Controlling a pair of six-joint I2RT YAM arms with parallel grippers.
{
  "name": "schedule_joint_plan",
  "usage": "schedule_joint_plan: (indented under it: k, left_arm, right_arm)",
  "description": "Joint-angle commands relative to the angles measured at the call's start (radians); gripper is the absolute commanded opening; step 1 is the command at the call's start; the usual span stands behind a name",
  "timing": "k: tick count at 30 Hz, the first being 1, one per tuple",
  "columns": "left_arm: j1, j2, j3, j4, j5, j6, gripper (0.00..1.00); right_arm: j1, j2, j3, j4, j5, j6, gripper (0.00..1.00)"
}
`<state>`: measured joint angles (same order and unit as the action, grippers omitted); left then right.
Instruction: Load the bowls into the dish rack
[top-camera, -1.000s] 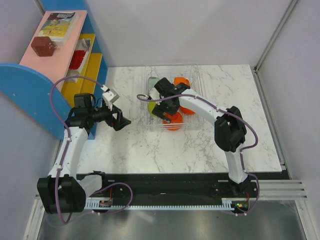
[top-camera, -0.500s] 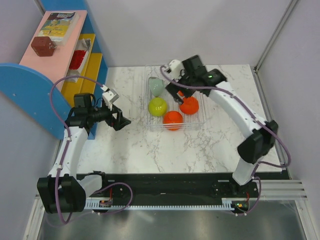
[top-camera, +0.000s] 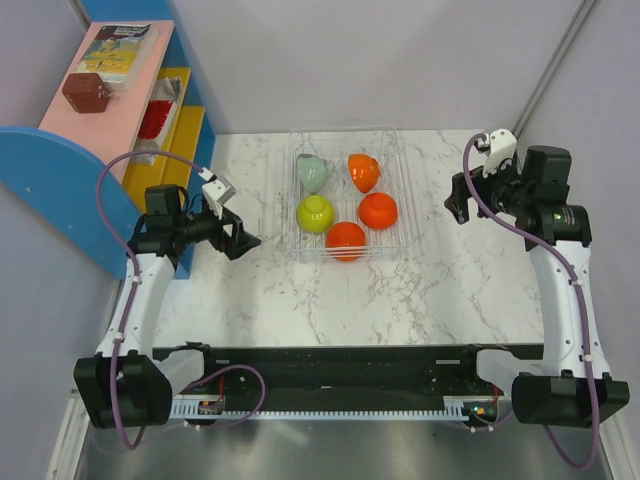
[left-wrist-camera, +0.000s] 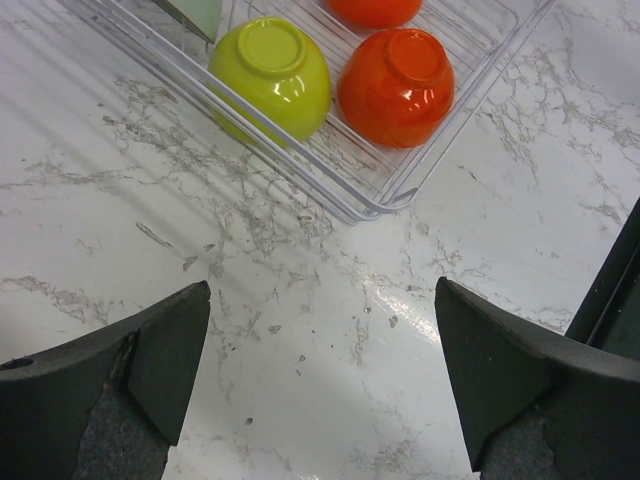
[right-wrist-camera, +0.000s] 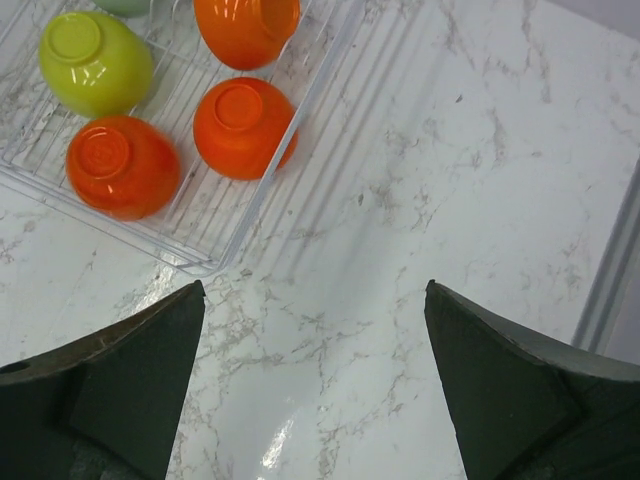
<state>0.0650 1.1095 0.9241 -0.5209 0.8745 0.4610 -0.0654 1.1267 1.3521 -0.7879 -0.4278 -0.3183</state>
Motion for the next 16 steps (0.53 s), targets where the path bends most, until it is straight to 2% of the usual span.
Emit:
schedule_joint_plan:
  k: [1,16]
  left_arm:
    - [0.013,-0.043,0.019,0.038,0.018,-0.039,1.00]
    - [0.030,-0.042,0.012,0.056,0.023,-0.051,1.00]
  right_arm:
    - [-0.033,-0.022,-0.053,0.061,-0.134,-0.010,0.98]
    - [-0.031,-0.002,-0.074,0.073,-0.183,-0.011,0.98]
